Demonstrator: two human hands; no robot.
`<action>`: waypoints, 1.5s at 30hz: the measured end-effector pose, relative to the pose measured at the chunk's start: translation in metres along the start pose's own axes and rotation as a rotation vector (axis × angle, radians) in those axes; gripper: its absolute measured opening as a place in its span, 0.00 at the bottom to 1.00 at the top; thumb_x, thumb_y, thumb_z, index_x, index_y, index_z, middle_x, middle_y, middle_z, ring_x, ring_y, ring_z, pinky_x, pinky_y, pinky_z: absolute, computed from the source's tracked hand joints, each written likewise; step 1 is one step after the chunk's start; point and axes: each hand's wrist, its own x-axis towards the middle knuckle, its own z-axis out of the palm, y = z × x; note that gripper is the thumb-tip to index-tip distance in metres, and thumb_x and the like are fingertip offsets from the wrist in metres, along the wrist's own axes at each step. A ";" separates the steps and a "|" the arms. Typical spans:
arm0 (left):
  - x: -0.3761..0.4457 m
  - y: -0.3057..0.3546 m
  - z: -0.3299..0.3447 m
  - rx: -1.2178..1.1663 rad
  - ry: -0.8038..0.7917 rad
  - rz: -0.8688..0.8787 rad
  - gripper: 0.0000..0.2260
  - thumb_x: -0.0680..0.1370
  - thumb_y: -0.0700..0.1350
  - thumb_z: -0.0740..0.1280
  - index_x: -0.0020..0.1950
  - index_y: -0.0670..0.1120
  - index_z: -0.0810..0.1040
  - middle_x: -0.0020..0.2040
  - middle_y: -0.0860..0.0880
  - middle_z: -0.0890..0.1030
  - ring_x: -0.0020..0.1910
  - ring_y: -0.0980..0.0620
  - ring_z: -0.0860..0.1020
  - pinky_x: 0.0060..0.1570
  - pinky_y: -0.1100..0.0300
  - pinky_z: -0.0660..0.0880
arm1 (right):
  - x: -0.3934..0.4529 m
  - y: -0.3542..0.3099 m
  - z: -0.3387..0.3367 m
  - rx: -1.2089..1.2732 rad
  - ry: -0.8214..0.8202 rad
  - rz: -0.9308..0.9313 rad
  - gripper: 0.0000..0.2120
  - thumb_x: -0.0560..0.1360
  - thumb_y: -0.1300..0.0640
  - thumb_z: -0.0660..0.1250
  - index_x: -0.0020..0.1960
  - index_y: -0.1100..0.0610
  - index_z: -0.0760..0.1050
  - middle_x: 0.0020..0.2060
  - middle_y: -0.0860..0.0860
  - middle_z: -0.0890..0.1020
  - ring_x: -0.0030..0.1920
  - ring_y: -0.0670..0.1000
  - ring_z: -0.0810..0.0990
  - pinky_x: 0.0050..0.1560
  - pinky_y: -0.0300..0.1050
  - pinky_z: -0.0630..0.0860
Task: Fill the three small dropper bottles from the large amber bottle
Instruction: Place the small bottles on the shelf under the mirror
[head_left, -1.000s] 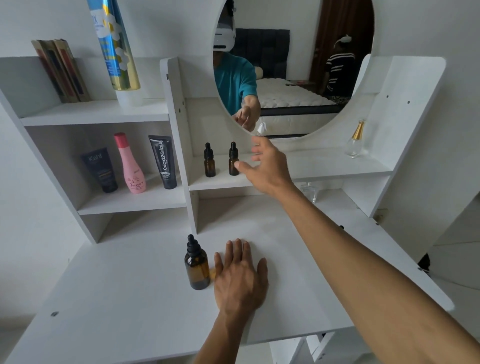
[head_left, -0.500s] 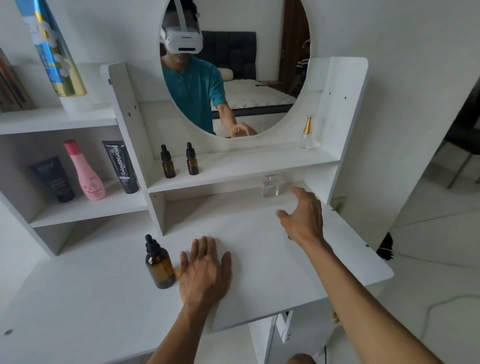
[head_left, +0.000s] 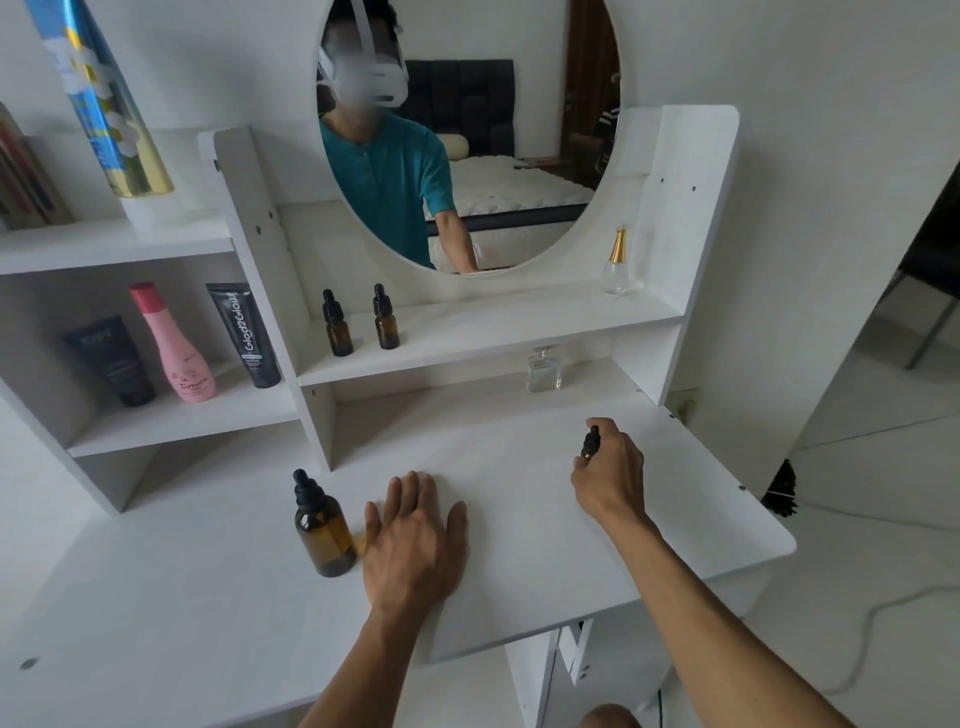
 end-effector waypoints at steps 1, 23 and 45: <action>-0.001 0.000 0.000 0.000 0.003 -0.001 0.32 0.81 0.64 0.43 0.81 0.48 0.52 0.81 0.49 0.53 0.80 0.49 0.47 0.78 0.45 0.44 | 0.000 -0.001 0.000 0.008 0.001 -0.005 0.22 0.75 0.68 0.68 0.68 0.58 0.71 0.54 0.59 0.79 0.57 0.61 0.78 0.56 0.52 0.77; -0.001 0.005 -0.004 -0.021 0.028 -0.028 0.31 0.81 0.62 0.45 0.80 0.48 0.55 0.80 0.50 0.57 0.80 0.47 0.51 0.78 0.45 0.46 | 0.047 -0.212 0.045 0.169 -0.084 -0.455 0.18 0.73 0.64 0.71 0.62 0.57 0.77 0.50 0.55 0.85 0.49 0.56 0.82 0.49 0.43 0.77; -0.001 0.002 -0.003 -0.021 0.013 -0.018 0.31 0.81 0.62 0.44 0.80 0.47 0.53 0.81 0.50 0.54 0.80 0.48 0.49 0.78 0.46 0.44 | 0.054 -0.200 0.052 0.100 -0.103 -0.410 0.24 0.73 0.61 0.75 0.68 0.57 0.74 0.56 0.55 0.84 0.56 0.55 0.82 0.60 0.49 0.79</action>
